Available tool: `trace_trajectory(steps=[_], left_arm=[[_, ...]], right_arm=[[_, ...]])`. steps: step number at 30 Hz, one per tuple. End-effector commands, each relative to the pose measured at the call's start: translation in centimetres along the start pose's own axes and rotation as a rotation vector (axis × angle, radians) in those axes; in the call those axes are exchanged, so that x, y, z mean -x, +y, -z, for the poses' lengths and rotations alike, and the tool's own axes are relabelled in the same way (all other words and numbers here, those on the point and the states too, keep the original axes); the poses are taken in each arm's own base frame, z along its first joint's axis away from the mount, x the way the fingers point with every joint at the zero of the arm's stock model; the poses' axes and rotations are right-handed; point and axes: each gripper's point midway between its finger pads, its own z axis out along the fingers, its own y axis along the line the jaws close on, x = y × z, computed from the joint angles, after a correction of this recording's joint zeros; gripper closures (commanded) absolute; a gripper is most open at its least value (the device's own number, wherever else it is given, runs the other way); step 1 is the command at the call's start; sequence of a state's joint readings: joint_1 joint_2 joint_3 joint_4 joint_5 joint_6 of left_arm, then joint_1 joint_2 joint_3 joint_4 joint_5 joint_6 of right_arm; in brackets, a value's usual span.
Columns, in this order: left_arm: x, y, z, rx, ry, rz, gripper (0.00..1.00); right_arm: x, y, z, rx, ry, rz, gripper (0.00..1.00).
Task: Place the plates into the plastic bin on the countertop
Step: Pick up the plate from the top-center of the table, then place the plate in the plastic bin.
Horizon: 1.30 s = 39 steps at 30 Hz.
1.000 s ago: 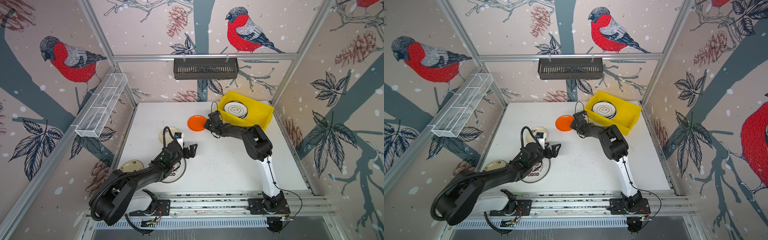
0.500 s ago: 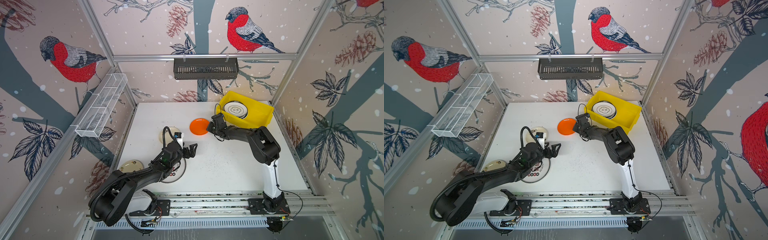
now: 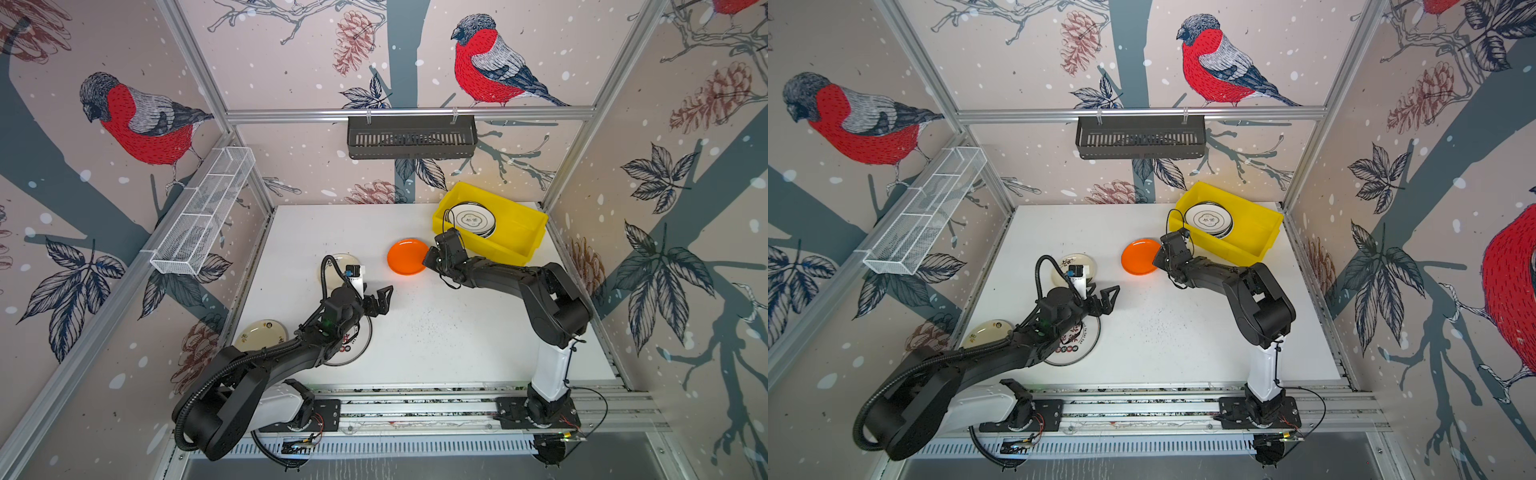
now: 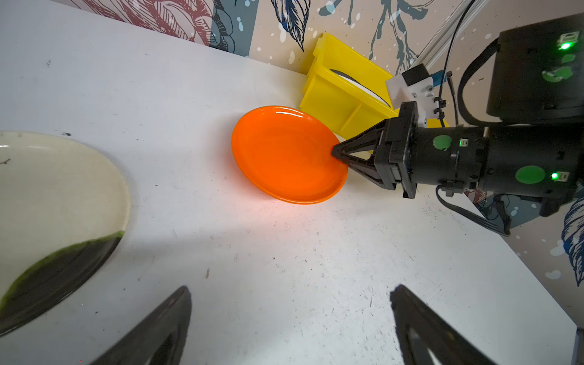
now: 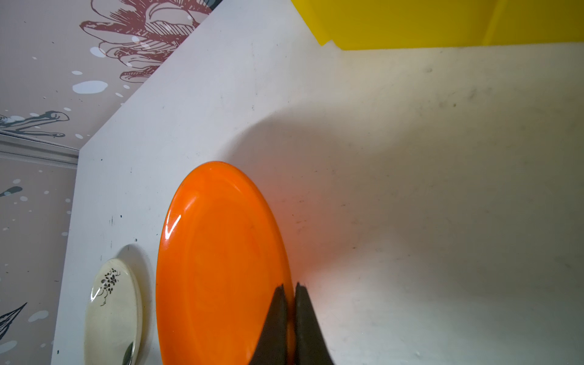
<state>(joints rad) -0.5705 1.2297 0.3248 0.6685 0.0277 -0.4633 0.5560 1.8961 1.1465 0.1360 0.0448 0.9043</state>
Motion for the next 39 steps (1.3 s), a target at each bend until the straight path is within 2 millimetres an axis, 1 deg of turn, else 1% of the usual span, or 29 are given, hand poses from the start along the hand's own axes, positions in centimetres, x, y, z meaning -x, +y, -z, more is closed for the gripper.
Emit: trace_trajectory(steps=[1,7,13,17,19,24,26,29,33,39], left_arm=[[1.3,-0.9,0.2,-0.044,-0.054,-0.012,0.02],[1.6,-1.3,0.6,-0.062,-0.074,-0.014,0.02],[1.5,-1.6,0.7,-0.075,-0.079,-0.022,0.02],[1.6,-2.9,0.9,-0.149,-0.091,-0.051,0.02],[1.6,-3.6,1.1,-0.189,-0.099,-0.062,0.02],[1.9,-4.7,1.4,-0.236,-0.107,-0.072,0.02],[2.1,-5.0,1.7,-0.246,-0.119,-0.085,0.02],[2.2,-5.1,1.9,-0.243,-0.128,-0.097,0.02],[2.2,-4.8,2.0,-0.224,-0.143,-0.116,0.02],[1.9,-4.8,1.8,-0.220,-0.134,-0.122,0.02]], right_arm=[[1.7,1.3,1.6,0.041,-0.069,-0.004,1.00],[3.3,1.8,4.6,0.051,-0.119,0.000,1.00],[5.1,1.3,7.9,0.066,-0.189,-0.017,1.00],[6.8,0.8,9.6,0.072,-0.227,-0.023,1.00],[7.8,0.1,9.8,0.074,-0.227,-0.036,1.00],[12.0,-2.2,10.7,0.032,-0.271,-0.043,1.00],[13.7,-3.0,10.7,0.018,-0.280,-0.050,1.00],[15.9,-3.9,10.2,-0.009,-0.274,-0.051,1.00],[18.5,-4.4,9.6,-0.065,-0.282,-0.026,1.00],[21.4,-5.8,7.8,-0.166,-0.277,-0.009,1.00]])
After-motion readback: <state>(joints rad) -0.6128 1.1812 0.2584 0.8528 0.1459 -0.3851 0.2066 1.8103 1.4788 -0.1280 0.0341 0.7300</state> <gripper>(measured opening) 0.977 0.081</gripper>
